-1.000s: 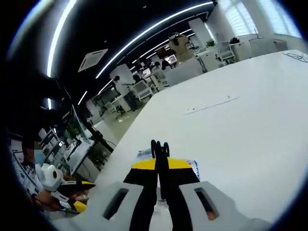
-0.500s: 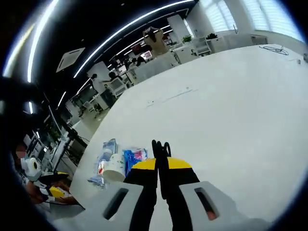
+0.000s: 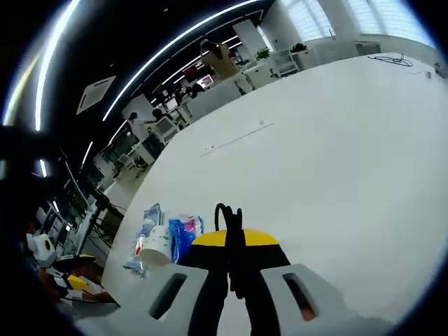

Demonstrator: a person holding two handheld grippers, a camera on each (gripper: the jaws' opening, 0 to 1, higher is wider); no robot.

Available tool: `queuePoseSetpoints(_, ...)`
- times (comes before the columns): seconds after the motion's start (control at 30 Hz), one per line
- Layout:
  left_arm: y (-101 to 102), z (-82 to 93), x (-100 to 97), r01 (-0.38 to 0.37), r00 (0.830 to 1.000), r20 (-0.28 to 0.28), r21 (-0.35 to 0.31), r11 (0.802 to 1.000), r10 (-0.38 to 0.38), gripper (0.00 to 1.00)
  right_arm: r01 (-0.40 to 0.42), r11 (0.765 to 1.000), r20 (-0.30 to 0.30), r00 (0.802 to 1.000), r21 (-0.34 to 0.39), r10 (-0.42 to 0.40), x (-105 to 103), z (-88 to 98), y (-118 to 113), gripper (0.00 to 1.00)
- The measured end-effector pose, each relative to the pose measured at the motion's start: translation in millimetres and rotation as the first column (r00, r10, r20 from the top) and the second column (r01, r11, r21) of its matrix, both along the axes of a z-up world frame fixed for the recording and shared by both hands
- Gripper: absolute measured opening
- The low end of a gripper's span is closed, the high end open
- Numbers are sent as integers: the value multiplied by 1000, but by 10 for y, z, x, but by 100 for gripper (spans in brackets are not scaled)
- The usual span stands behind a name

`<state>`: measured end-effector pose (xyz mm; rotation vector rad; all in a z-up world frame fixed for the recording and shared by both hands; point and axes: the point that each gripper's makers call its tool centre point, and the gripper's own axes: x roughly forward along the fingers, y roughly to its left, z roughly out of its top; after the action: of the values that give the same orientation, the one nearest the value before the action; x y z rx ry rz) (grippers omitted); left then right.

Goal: Arrange the tabletop items into an orderly group along one side of the table until the central work area is clear of visible clutter.

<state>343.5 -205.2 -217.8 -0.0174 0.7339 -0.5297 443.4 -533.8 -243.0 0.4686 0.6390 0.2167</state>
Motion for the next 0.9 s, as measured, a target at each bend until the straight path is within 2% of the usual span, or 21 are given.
queuePoseSetpoints(0.27, -1, -24, 3, -4, 1000, -8, 7, 1000, 4, 81, 5, 999, -18, 1000, -43, -6, 1, -63, -86, 2)
queuePoseSetpoints(0.5, 7, -29, 13, -7, 1000, -13, 12, 1000, 7, 81, 15, 998, -51, 999, -60, -18, 30, -279, -232, 2)
queuePoseSetpoints(0.53, 11, -27, 17, -7, 1000, -13, 15, 1000, 8, 81, 20, 998, -62, 998, -63, -24, 29, -377, -266, 2)
queuePoseSetpoints(0.9, 60, -14, 3, -36, 999, -15, 22, 999, 37, 81, 25, 997, -114, 993, -69, -33, 9, -571, -279, 2)
